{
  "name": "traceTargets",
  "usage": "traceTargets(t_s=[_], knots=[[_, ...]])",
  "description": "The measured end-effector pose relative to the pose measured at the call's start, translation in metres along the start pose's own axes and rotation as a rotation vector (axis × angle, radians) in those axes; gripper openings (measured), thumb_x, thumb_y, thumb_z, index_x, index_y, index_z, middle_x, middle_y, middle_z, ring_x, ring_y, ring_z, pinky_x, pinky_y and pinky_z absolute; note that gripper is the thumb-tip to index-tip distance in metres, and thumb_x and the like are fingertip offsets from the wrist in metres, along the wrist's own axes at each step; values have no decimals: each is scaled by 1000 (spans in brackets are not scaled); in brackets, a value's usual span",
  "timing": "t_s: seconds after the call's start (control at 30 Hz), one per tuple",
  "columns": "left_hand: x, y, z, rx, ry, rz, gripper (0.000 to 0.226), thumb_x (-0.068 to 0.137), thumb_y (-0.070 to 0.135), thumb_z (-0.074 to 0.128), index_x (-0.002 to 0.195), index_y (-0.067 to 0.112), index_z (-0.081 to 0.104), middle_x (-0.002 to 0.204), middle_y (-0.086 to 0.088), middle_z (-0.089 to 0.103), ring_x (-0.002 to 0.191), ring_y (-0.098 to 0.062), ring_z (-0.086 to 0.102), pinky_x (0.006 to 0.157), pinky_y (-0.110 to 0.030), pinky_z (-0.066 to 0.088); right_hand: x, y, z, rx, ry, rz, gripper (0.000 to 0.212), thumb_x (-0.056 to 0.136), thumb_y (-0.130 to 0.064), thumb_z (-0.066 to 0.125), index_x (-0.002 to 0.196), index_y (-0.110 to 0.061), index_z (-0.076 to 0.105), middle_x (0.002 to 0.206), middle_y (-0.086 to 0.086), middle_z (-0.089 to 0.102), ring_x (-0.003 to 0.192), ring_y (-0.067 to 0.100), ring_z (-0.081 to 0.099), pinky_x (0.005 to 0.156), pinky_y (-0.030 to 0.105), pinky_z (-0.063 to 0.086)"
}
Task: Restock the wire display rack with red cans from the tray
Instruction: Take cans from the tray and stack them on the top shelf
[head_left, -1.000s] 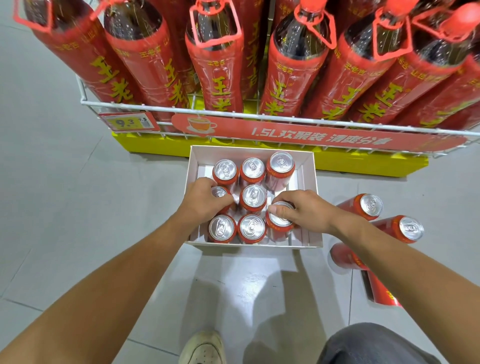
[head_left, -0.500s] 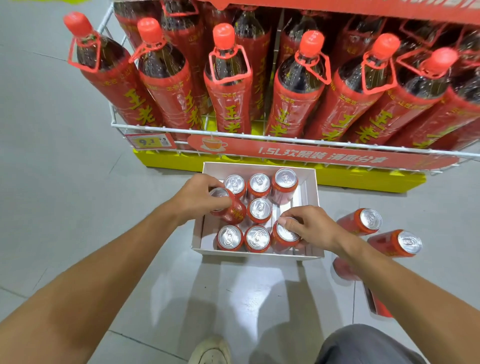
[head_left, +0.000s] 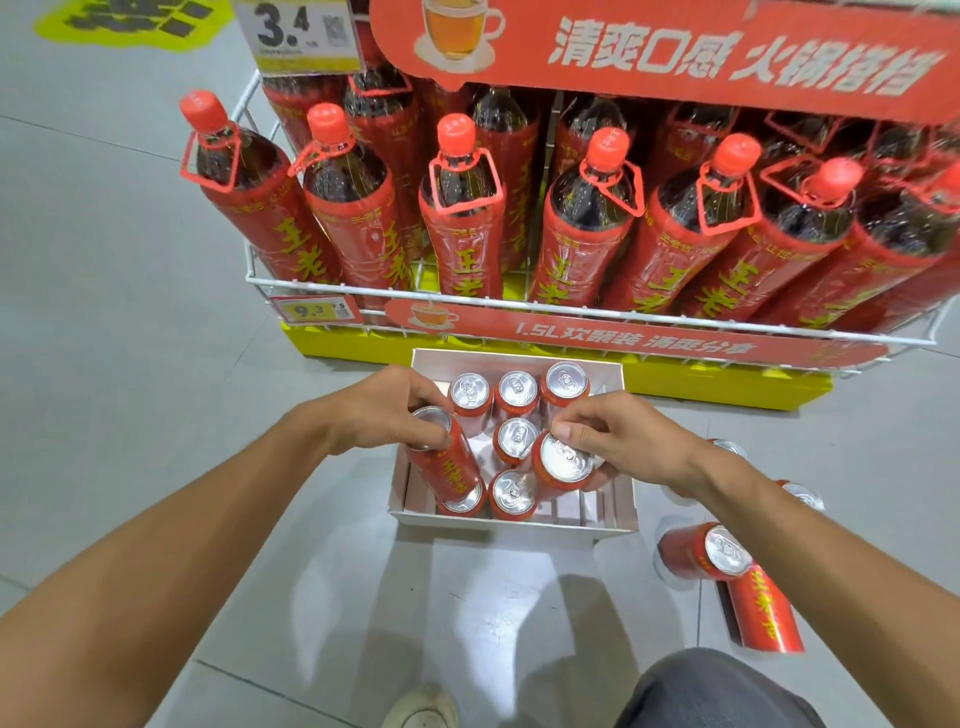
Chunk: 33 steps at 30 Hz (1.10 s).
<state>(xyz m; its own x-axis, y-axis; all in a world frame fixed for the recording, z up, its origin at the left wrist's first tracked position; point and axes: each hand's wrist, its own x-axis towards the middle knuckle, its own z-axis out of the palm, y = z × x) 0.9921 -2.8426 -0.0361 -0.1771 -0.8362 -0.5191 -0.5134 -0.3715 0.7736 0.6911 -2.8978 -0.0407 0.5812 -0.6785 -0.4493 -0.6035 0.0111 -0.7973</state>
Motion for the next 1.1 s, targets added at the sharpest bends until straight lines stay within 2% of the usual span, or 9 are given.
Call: traceTargets(t_s=[0.1, 0.23, 0.33, 0.43, 0.53, 0.63, 0.73, 0.8, 1.1], knots=[[4, -5, 1, -42, 27, -34, 24, 81, 6, 78, 103, 14, 72, 104, -5, 79, 97, -21, 74, 76, -27, 61, 4, 0, 7, 26, -25, 13, 22, 101, -25, 65, 106, -7, 76, 86, 11, 69, 84, 13, 68, 74, 28, 64], [7, -9, 8, -116, 29, 20, 31, 76, 12, 83, 105, 13, 73, 101, -8, 80, 90, -17, 72, 80, -34, 60, 18, -9, 18, -57, -22, -31, 22, 100, -28, 67, 105, -10, 78, 94, 15, 74, 82, 11, 69, 66, 16, 57], [6, -7, 19, -167, 35, 73, 31, 80, 7, 84, 108, 17, 77, 102, 0, 80, 92, -10, 73, 83, -28, 61, 21, -19, 21, -132, -68, -71, 19, 100, -26, 68, 100, -12, 79, 78, 0, 71, 71, 1, 62, 65, 20, 58], [4, -8, 26, -195, 49, 125, 34, 82, 8, 84, 110, 25, 78, 105, 10, 79, 103, -9, 72, 82, -21, 59, 15, -16, 23, -229, -87, -128, 19, 101, -28, 66, 99, -14, 78, 89, 4, 76, 76, 6, 62, 72, 28, 56], [-2, -18, 32, -234, 92, 176, 39, 81, 6, 85, 114, 23, 77, 110, 9, 78, 107, -9, 71, 85, -23, 59, 2, -8, 34, -246, 40, -198, 24, 103, -29, 61, 106, -12, 78, 98, 1, 77, 87, 12, 67, 79, 28, 54], [-7, -26, 38, -290, 115, 203, 46, 79, 7, 87, 120, 21, 74, 116, 8, 76, 110, -12, 71, 91, -27, 60, -12, -1, 49, -122, 125, -182, 28, 103, -35, 60, 121, -19, 74, 110, -9, 75, 99, 2, 67, 90, 23, 55], [-6, -30, 42, -339, 117, 209, 48, 79, 10, 87, 123, 22, 73, 121, 7, 75, 114, -14, 70, 92, -29, 60, -22, 9, 62, -183, 117, -152, 66, 84, -60, 75, 142, -35, 56, 136, -21, 63, 121, -3, 59, 103, 18, 49], [-4, -29, 44, -358, 127, 220, 47, 79, 9, 87, 123, 20, 72, 122, 4, 74, 113, -15, 71, 93, -30, 60, -23, 13, 67, -288, 141, -174, 81, 73, -68, 79, 143, -38, 51, 139, -22, 60, 123, -1, 57, 105, 22, 49], [-1, -3, 32, -385, 184, 159, 38, 79, 12, 87, 115, 9, 73, 106, -3, 79, 99, -15, 74, 85, -27, 61, -19, -10, 45, 164, 308, -139, 36, 81, -33, 87, 115, -27, 76, 108, -10, 78, 103, 12, 72, 93, 43, 59]])
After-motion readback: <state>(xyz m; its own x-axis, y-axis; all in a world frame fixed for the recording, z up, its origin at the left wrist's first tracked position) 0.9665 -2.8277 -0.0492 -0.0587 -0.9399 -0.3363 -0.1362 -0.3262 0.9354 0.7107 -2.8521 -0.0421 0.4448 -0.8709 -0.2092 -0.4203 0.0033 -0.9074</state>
